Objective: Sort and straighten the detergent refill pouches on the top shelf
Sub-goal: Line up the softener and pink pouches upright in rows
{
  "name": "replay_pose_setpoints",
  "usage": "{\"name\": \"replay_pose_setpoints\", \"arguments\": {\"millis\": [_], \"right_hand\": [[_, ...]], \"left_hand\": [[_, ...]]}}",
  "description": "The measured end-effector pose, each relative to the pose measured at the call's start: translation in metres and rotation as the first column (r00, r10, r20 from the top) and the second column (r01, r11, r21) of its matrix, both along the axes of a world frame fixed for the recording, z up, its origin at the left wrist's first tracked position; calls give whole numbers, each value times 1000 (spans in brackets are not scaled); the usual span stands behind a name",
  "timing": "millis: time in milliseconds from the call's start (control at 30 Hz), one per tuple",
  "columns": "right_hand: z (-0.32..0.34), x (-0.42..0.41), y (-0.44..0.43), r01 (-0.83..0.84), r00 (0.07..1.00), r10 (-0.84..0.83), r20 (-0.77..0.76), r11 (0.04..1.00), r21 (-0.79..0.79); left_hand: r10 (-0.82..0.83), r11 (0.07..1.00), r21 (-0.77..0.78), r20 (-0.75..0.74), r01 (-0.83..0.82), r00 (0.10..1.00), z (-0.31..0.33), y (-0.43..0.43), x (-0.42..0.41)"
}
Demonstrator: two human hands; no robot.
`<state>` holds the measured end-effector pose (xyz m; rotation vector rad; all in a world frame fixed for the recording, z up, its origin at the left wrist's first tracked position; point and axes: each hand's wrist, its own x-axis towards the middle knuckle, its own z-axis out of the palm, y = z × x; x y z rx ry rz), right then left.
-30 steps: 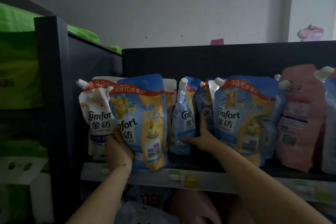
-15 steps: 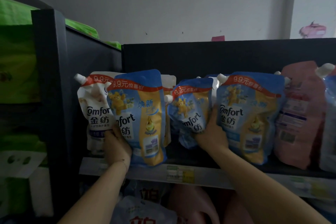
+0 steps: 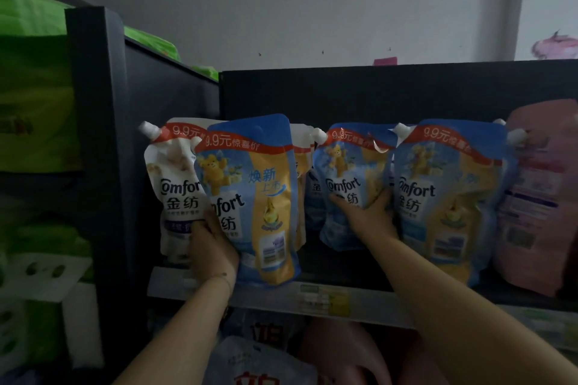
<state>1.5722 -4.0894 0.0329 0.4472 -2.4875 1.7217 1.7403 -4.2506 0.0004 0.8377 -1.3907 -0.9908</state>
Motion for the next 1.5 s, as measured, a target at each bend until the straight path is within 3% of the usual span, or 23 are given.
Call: {"name": "replay_pose_setpoints", "arguments": {"millis": [67, 133, 200, 267, 367, 433, 500, 633, 733, 967, 1167, 1233, 1367, 1433, 1500], "right_hand": [[-1, -2, -5, -21, 997, 15, -78, 997, -76], [0, -6, -6, -40, 965, 20, -262, 996, -74], [-1, -8, -8, -11, 878, 62, -474, 994, 110], [-1, -8, -11, 14, 795, 209, -569, 932, 362], [14, -6, -8, -38, 829, 377, -413, 775, 631], [31, -5, -6, -27, 871, 399, -286, 622, 783], [42, -6, -6, 46, 880, 382, -282, 523, 851], [35, -18, -4, 247, 789, 374, -488, 535, 808], [25, -29, -5, 240, 782, 370, -502, 564, 790], [24, -50, -32, 420, 667, 408, -623, 485, 767], [35, -28, -55, 533, 700, 325, -635, 353, 769], [31, -25, -56, 540, 688, 324, -649, 368, 757], [23, -31, -39, 523, 540, 481, -691, 451, 723], [20, -29, -35, 477, 457, 664, -592, 378, 793], [17, -28, -39, 413, 457, 733, -504, 327, 850]], "left_hand": [[2, 1000, -15, 0, -2, 1000, -1, -1, -1], [2, 1000, -18, 0, -2, 1000, -1, -2, -1], [0, 1000, -14, -5, 0, 1000, -2, -2, -1], [1, 1000, -16, -8, -1, 1000, -2, -2, -2], [-2, 1000, -14, -10, 2, 1000, -3, -3, -3], [2, 1000, -19, -7, -2, 1000, -2, -3, -2], [-1, 1000, -28, -9, 1, 1000, -3, -3, -2], [3, 999, -44, -8, -3, 1000, -4, -4, -2], [9, 999, -43, -6, -9, 1000, -3, -4, -2], [15, 997, -69, -17, -16, 1000, -9, -11, -7], [42, 996, -76, 6, -41, 999, -9, -10, -7], [53, 996, -76, 27, -51, 998, -9, -10, -7], [64, 995, -78, 53, -60, 997, -12, -14, -9], [60, 995, -80, 65, -55, 996, -12, -14, -9], [57, 995, -87, 55, -52, 997, -12, -14, -9]]}}
